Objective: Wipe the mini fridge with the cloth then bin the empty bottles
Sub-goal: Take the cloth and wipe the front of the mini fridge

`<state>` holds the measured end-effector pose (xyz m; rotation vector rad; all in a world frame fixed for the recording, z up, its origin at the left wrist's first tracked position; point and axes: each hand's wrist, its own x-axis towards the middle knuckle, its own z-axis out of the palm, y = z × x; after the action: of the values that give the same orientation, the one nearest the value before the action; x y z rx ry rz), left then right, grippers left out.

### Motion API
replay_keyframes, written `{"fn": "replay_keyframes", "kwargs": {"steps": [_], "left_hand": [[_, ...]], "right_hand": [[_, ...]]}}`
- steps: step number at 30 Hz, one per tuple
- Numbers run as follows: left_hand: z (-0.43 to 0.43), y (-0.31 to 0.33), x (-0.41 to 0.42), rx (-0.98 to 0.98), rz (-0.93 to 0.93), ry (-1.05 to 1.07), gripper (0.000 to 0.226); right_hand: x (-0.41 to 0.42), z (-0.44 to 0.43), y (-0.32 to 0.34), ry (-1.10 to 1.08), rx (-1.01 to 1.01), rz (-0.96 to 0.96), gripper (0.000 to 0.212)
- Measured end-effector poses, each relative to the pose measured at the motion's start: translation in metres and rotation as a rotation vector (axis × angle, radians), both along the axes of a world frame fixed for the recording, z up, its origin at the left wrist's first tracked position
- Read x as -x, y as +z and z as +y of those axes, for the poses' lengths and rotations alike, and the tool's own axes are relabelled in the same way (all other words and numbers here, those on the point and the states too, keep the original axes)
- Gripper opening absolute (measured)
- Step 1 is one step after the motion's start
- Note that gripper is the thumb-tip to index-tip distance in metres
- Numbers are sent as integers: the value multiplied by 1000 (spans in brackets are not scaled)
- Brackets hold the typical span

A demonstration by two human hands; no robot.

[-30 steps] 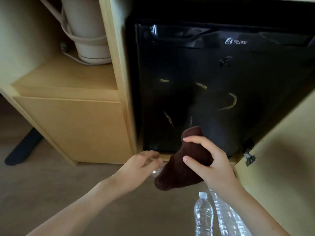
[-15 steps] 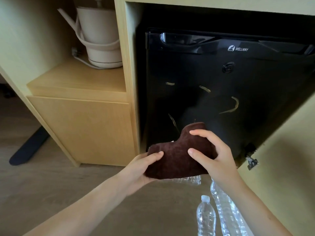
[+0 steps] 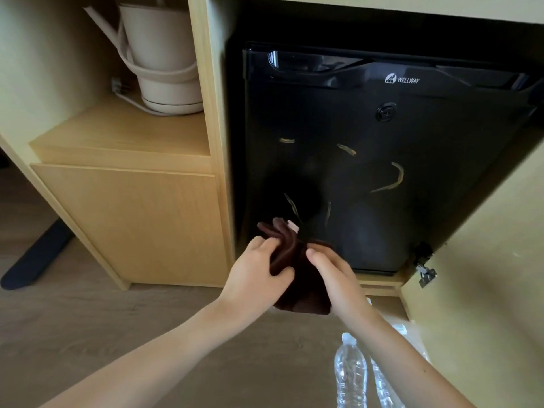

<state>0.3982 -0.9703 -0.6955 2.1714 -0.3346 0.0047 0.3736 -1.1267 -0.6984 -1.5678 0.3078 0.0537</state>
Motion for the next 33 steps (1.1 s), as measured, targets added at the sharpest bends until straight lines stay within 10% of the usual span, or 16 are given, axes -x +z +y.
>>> {"fn": "replay_keyframes", "kwargs": {"steps": [8, 14, 22, 30, 33], "left_hand": [[-5, -11, 27, -311, -237, -220, 57], [-3, -16, 35, -334, -298, -341, 73], [4, -21, 32, -343, -359, -425, 68], [19, -4, 18, 64, -381, -244, 37], [17, 5, 7, 236, -25, -113, 37]], "right_hand": [[-3, 15, -7, -128, -124, 30, 34], [-12, 0, -5, -96, 4, -123, 87], [-12, -13, -4, 202, 231, -249, 57], [-10, -24, -9, 198, 228, -341, 43], [-8, -24, -7, 245, 194, -345, 42]]}}
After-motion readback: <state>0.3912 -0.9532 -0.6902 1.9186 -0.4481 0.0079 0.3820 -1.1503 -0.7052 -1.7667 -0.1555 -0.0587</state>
